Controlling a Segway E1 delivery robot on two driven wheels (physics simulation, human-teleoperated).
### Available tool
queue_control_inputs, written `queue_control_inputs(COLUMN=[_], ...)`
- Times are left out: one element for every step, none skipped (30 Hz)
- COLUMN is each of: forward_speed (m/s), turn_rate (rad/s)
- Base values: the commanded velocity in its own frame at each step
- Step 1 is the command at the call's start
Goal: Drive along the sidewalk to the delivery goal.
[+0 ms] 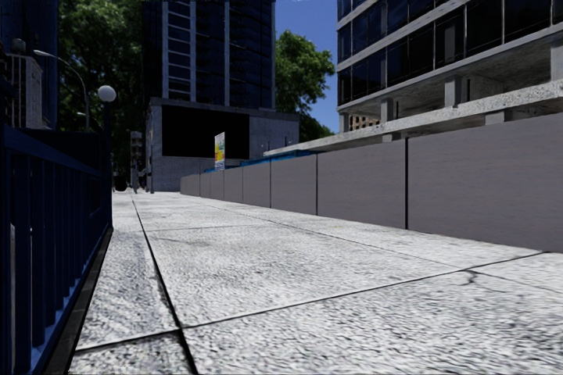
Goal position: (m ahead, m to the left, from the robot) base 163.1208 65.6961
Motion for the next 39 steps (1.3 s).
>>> queue_control_inputs(forward_speed=[-0.97, -0.97, -0.97, -0.97, -0.97, -0.29, 0.00, 0.00, 0.00, 0.00, 0.00, 0.00, 0.00, 0.00, 1.34, 1.34, 2.00, 2.00, 2.00, 2.00, 2.00, 2.00, 2.00, 2.00, 2.00, 2.00, 2.00, 2.00, 2.00, 2.00, 2.00, 2.00, 2.00, 2.00, 2.00, 2.00, 2.00, 2.00, 2.00], turn_rate=[-0.82, -0.82, -0.82, -0.82, -0.82, -0.81, -0.06, -0.06, 0.00, 0.00, 0.00, 0.00, 0.00, 0.00, 0.00, 0.00, 0.00, 0.00, 0.00, 0.00, 0.00, 0.00, 0.00, 0.00, 0.00, 0.00, 0.00, 0.00, 0.00, -0.12, -0.16, -0.10, -0.10, -0.05, -0.06, -0.02, -0.02, 0.00, 0.00])
